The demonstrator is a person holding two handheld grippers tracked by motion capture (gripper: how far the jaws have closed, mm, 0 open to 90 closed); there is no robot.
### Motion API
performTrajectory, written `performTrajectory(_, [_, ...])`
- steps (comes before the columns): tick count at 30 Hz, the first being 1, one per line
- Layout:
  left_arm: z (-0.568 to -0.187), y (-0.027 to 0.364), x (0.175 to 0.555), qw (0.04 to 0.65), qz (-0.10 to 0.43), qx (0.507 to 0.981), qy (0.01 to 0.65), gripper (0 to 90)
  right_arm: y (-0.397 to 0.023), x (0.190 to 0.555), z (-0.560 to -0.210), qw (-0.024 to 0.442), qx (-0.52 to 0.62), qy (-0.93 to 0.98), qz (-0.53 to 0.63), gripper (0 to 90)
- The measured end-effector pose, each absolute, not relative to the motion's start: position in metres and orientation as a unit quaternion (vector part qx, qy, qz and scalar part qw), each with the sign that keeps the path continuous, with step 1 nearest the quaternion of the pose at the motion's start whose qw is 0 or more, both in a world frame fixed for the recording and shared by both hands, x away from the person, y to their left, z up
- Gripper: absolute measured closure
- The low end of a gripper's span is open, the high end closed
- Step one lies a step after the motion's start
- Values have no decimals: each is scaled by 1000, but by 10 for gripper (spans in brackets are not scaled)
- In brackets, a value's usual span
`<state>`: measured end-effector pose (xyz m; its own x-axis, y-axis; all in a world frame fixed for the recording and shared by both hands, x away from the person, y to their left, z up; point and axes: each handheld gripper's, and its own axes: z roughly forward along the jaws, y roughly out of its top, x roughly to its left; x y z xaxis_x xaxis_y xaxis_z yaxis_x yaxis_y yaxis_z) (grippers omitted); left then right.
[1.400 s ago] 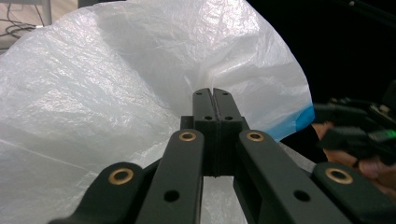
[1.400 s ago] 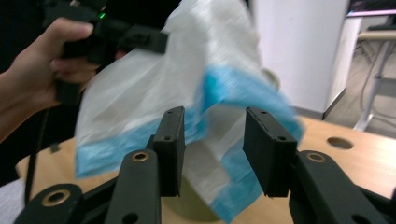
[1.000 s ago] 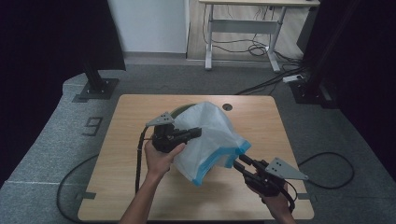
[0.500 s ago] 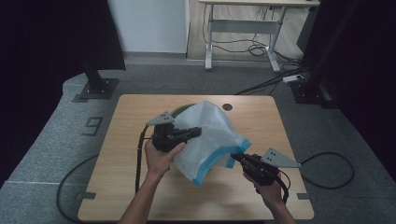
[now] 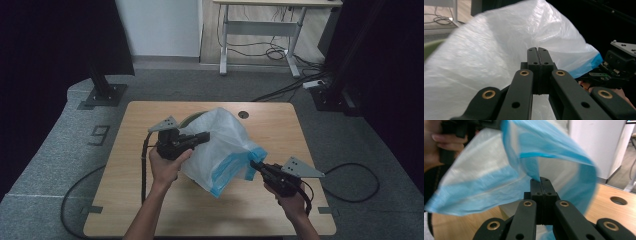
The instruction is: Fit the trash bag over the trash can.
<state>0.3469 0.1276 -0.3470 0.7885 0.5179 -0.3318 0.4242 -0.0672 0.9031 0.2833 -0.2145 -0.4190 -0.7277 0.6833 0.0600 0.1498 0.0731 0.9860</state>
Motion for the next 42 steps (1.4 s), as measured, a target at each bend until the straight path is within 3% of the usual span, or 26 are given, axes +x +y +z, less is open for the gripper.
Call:
performTrajectory(14, [-347, 156, 346, 600, 44, 723, 340, 900, -235, 288, -414, 273, 311, 697, 585, 890])
performTrajectory(21, [-352, 178, 338, 606, 49, 713, 349, 900, -239, 280, -414, 277, 311, 697, 584, 890])
performTrajectory(42, [-388, 218, 312, 599, 39, 716, 357, 900, -222, 259, -449, 208, 292, 729, 583, 889])
